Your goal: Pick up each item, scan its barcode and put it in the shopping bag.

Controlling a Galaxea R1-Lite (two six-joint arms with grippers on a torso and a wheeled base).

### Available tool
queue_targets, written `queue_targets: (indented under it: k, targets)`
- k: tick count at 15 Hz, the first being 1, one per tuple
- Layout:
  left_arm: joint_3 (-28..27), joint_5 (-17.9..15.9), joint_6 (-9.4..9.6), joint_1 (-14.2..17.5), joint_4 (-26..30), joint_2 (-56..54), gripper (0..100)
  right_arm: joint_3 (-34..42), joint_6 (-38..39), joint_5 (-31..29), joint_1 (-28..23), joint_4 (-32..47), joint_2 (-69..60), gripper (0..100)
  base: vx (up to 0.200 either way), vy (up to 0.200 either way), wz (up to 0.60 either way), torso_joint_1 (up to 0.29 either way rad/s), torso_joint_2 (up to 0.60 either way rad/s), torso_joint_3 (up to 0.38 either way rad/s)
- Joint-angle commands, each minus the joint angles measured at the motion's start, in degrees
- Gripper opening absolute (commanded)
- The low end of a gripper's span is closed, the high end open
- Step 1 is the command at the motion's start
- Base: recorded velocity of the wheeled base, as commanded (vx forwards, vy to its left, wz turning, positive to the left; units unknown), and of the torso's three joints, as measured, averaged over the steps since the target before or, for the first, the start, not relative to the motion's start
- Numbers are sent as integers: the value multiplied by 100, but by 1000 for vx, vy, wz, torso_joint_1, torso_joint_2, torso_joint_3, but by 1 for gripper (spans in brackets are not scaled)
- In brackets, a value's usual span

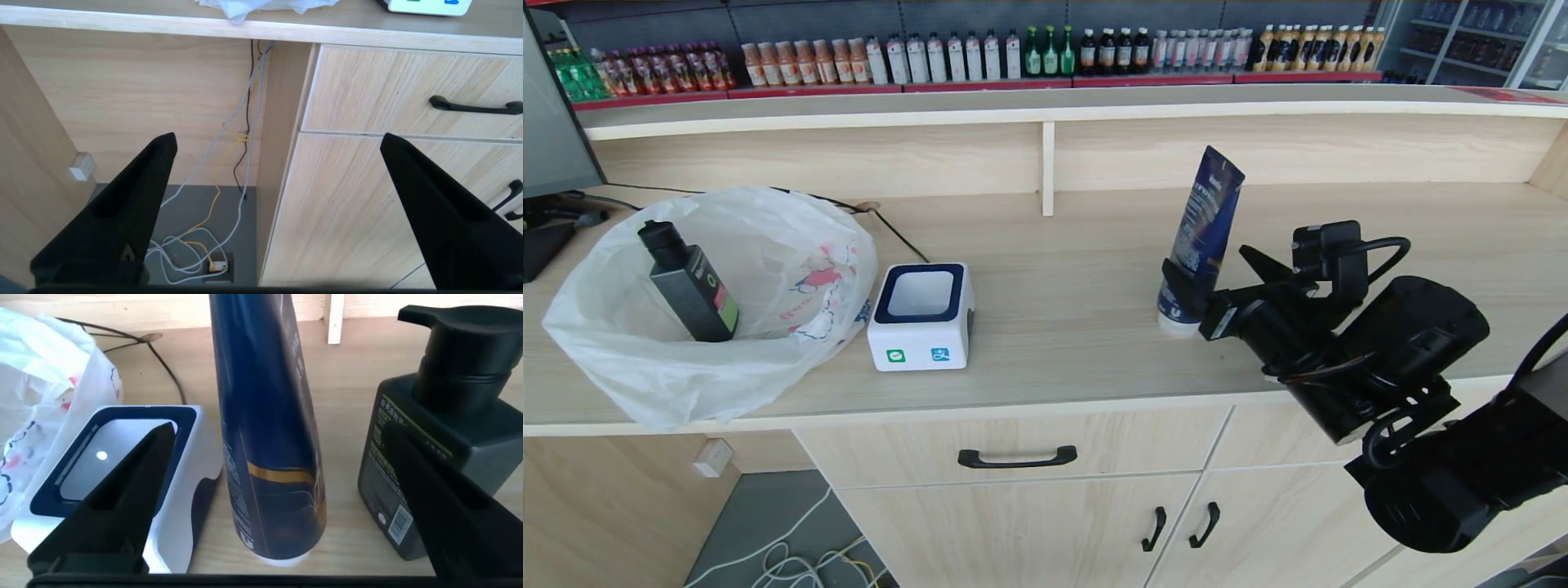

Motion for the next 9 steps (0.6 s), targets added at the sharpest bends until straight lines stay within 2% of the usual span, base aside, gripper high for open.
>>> queue_targets:
  k: [1, 7, 9]
  targets:
    - [1, 0, -4, 0, 0, -2, 100, -202, -4, -23, 28, -8, 218, 100, 0, 0, 0, 0, 0, 0]
    - [1, 0, -4, 0, 0, -2, 100, -510, -12, -32, 10, -8, 306, 100, 0, 0, 0, 0, 0, 0]
    - [1, 0, -4, 0, 0, -2, 100, -571, -4, -32, 2, 220, 192, 100, 0, 0, 0, 0, 0, 0]
